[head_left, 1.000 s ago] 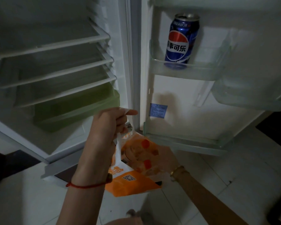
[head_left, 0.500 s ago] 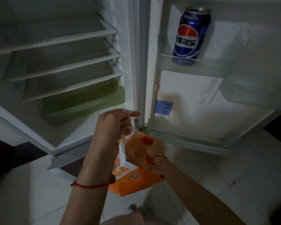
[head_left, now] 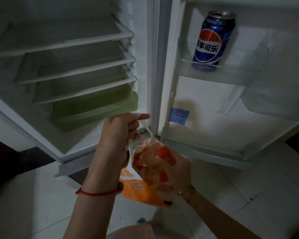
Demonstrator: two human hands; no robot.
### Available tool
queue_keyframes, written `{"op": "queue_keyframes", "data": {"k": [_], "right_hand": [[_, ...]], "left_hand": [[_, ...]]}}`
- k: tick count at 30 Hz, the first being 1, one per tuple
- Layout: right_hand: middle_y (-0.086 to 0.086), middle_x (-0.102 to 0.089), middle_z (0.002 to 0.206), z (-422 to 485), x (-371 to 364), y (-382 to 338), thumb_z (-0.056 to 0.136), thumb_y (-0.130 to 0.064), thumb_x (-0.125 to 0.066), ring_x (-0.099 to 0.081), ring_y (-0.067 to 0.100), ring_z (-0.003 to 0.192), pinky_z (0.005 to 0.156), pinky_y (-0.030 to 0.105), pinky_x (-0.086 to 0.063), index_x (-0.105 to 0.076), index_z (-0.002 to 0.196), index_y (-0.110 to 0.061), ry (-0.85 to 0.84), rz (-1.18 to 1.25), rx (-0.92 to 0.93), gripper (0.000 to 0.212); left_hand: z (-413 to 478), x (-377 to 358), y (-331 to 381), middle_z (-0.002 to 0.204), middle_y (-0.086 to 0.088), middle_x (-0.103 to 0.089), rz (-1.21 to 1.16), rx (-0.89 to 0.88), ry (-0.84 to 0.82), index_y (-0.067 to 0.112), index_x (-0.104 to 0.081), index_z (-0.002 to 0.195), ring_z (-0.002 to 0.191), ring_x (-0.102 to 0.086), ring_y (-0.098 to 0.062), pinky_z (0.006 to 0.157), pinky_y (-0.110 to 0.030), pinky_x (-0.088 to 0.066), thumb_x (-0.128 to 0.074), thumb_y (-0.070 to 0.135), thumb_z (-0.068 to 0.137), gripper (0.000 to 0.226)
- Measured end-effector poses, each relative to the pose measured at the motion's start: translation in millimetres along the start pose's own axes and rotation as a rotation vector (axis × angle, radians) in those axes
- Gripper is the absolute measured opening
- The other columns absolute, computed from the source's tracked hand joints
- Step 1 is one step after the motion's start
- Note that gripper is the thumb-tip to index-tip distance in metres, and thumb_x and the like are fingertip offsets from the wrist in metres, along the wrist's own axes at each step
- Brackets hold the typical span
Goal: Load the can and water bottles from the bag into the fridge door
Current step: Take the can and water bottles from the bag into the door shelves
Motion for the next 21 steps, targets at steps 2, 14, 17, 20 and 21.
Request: {"op": "queue_keyframes", "data": {"k": [2, 14, 17, 20, 21], "right_hand": [[-0.021, -0.067, 0.075, -1.7, 18.9, -15.8, 0.079, -0.064, -0.061, -0.065, -0.004, 0.075, 0.066, 0.011, -0.049, -0.07, 0.1, -0.032, 0.035, -0.041, 0.07, 0.039], [-0.005, -0.07, 0.104, 29.5, 109.3, -69.8, 0.085, -0.046, -0.055, -0.067, 0.013, 0.092, 0.08, 0.036, -0.057, -0.064, 0.116, -0.015, 0.294, -0.101, 0.255, 0.045], [0.005, -0.07, 0.109, 41.9, 126.5, -72.9, 0.089, -0.039, -0.051, -0.067, 0.02, 0.099, 0.085, 0.041, -0.056, -0.061, 0.121, -0.007, 0.32, -0.047, 0.294, 0.046], [0.007, -0.068, 0.114, 61.2, 133.8, -68.6, 0.091, -0.035, -0.05, -0.066, 0.021, 0.105, 0.089, 0.044, -0.054, -0.058, 0.124, -0.006, 0.308, -0.033, 0.309, 0.045], [0.007, -0.068, 0.115, 68.5, 133.4, -65.8, 0.091, -0.034, -0.05, -0.065, 0.022, 0.106, 0.09, 0.045, -0.053, -0.057, 0.124, -0.006, 0.302, -0.036, 0.309, 0.044]], "left_hand": [[0.5, -4.9, -1.0, 0.046, 0.009, -0.025, 0.017, -0.001, -0.019, 0.001, -0.07, 0.09, 0.035, -0.025, -0.003, 0.052, -0.024, -0.028, -0.04, 0.006, 0.096, 0.031], [3.8, -14.7, 3.2, 0.043, 0.009, -0.027, 0.036, -0.032, -0.043, -0.003, -0.069, 0.092, 0.034, -0.024, -0.004, 0.045, -0.021, -0.026, -0.04, 0.005, 0.096, 0.03], [4.4, -11.1, 3.8, 0.044, 0.009, -0.026, 0.03, -0.04, -0.036, -0.003, -0.069, 0.092, 0.035, -0.023, -0.004, 0.045, -0.021, -0.026, -0.04, 0.005, 0.096, 0.03], [5.3, -8.6, 0.4, 0.045, 0.009, -0.027, 0.03, -0.034, -0.024, -0.003, -0.069, 0.091, 0.035, -0.024, -0.004, 0.045, -0.02, -0.027, -0.041, 0.006, 0.095, 0.03], [5.4, -8.0, -1.0, 0.045, 0.009, -0.027, 0.029, -0.03, -0.021, -0.003, -0.069, 0.091, 0.036, -0.024, -0.004, 0.045, -0.02, -0.027, -0.041, 0.006, 0.095, 0.03]]}}
Point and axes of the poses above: each hand's wrist, its own z-axis towards the middle knuckle, its own x-axis out of the back of the hand, y = z × x, the point moved 10 cm from there along z, towards the middle knuckle
